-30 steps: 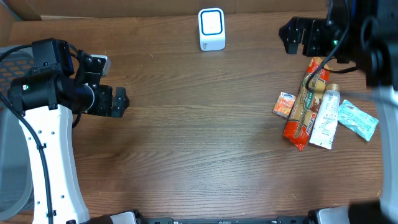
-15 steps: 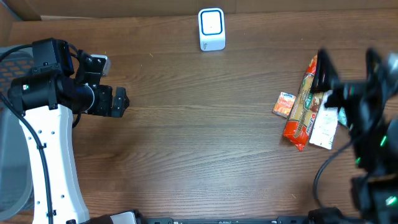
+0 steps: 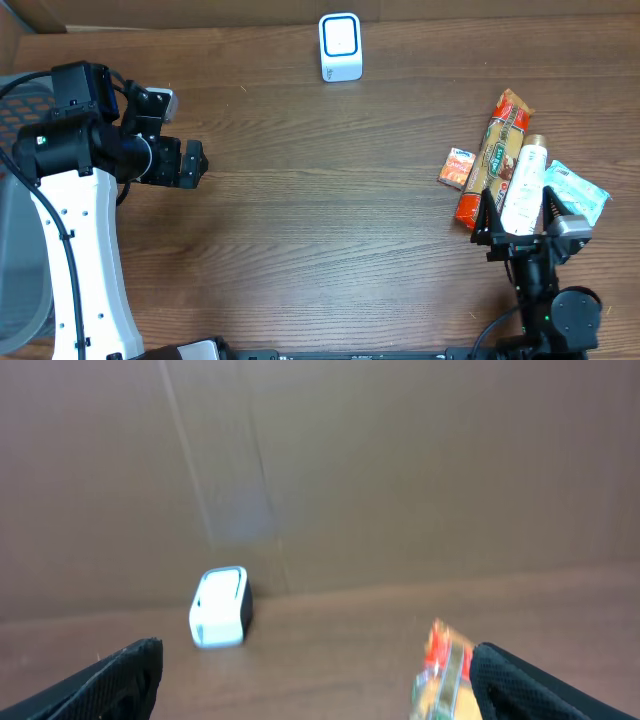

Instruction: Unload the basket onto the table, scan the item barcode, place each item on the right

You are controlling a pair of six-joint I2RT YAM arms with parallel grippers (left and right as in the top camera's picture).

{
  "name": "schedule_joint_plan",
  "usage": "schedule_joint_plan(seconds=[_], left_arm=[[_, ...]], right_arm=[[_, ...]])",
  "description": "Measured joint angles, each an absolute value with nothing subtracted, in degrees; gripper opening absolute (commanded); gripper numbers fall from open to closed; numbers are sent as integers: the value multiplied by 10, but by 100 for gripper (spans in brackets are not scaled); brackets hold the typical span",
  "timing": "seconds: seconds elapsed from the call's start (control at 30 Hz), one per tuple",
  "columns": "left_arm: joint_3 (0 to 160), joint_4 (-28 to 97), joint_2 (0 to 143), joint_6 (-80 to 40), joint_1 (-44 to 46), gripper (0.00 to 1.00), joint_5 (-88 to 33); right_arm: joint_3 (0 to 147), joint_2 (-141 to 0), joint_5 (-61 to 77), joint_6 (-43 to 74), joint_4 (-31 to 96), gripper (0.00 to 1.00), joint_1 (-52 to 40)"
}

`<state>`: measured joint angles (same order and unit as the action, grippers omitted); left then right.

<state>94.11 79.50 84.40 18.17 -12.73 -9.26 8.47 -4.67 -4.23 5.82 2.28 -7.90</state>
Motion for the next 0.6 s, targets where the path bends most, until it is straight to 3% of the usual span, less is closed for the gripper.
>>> schedule_joint_plan(seconds=[0.6], left_arm=[[941, 795, 844, 182, -127, 100, -93]], right_arm=[[11, -8, 22, 60, 48, 100, -79]])
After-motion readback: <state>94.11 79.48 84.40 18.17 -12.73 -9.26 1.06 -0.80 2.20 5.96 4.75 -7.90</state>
